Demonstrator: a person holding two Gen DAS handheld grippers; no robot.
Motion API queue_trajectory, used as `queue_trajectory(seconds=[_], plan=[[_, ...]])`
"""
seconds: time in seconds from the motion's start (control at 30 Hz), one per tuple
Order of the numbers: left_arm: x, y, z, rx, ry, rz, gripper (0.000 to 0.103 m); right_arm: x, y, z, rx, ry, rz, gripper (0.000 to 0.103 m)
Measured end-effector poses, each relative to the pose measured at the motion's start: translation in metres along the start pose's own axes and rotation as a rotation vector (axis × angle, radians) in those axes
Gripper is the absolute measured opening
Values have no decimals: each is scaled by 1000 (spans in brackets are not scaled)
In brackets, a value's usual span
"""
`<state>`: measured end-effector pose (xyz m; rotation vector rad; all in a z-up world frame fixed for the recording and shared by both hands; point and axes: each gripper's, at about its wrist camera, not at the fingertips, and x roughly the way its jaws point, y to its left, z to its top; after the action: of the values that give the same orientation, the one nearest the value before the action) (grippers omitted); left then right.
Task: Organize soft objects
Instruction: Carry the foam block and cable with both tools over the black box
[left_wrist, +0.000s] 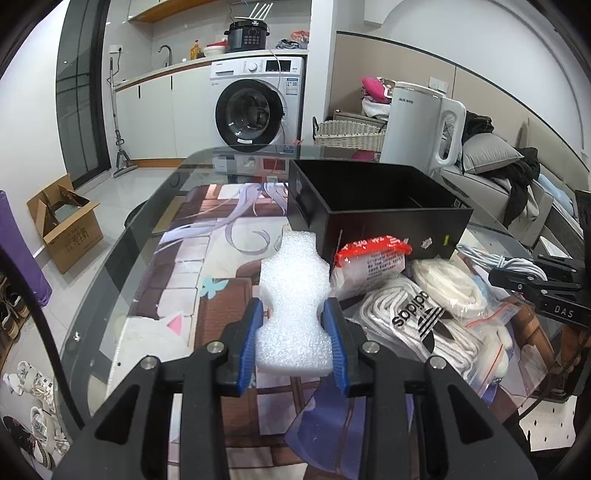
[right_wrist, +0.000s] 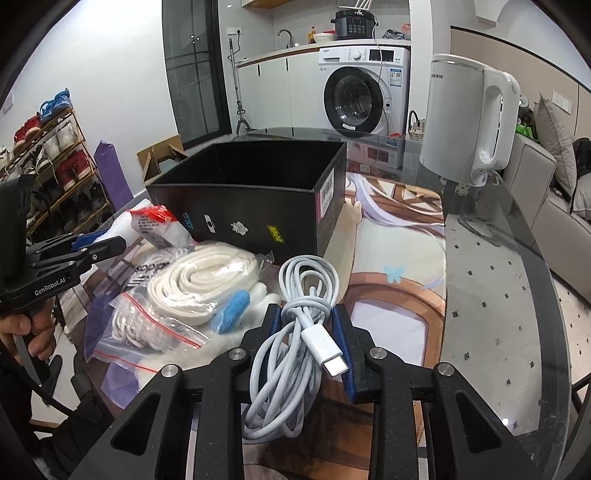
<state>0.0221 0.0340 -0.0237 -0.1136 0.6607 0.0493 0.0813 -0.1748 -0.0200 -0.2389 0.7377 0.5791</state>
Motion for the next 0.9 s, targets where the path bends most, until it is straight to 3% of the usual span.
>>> queue_trajectory(seconds=[0.9], plan=[[-28,-21,31,23,-104,-6,33,-54,16,27,5,-203,50,28]])
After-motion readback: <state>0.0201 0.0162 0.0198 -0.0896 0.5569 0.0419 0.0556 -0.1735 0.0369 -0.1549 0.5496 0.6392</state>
